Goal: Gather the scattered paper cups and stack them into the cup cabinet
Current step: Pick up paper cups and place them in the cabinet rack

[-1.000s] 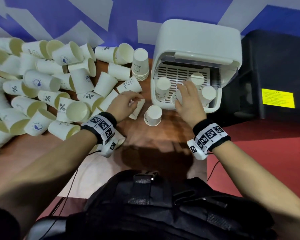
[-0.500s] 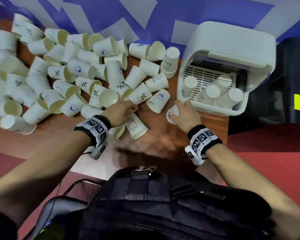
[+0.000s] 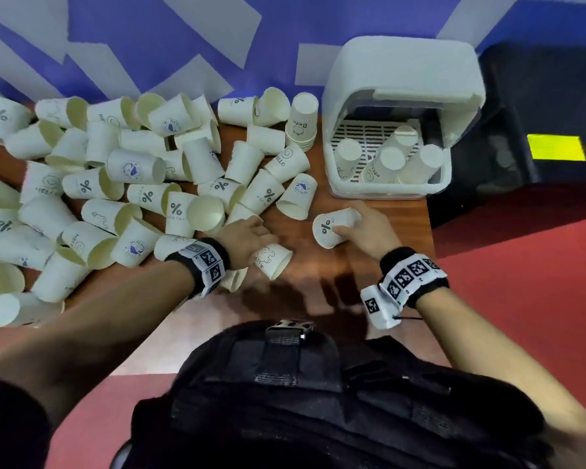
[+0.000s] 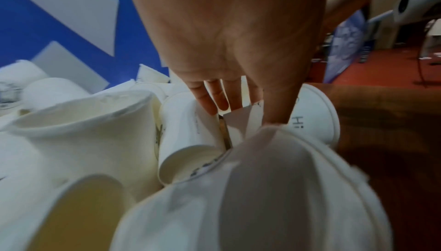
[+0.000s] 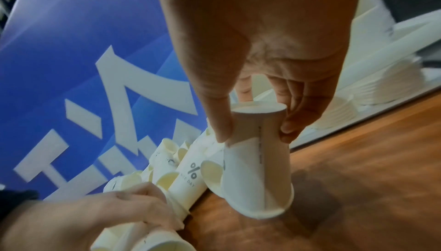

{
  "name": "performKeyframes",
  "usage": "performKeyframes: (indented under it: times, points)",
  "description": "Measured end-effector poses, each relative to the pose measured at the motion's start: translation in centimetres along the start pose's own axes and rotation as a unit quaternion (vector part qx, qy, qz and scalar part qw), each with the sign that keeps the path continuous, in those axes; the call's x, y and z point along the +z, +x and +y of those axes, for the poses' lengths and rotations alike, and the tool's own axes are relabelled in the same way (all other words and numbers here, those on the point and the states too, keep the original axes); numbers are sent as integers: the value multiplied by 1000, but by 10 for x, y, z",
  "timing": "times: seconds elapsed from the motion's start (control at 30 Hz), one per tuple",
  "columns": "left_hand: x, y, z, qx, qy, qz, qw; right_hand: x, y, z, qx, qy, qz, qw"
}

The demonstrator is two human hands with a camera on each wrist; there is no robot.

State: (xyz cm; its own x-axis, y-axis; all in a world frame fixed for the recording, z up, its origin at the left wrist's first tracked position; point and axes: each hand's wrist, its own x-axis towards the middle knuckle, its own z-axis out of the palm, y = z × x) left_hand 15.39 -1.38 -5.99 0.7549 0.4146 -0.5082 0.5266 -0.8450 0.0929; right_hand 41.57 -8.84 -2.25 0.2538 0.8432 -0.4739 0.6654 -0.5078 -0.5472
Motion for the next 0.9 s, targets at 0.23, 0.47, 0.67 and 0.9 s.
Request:
performKeyframes:
  times: [0.23, 0.47, 0.67, 0.9]
  points:
    - [1, 16, 0, 106, 17, 14, 994, 4, -46, 20, 65, 70, 63, 993]
    - [-23, 16, 3, 90, -155, -18, 984, 3, -71, 26, 76, 107, 117, 984]
    - [-60, 24, 1, 79, -254, 84, 960, -8, -81, 31, 94, 148, 172, 969]
    - [-87, 42, 4, 57, -245, 184, 950, -17, -100, 45, 66, 169, 208, 961]
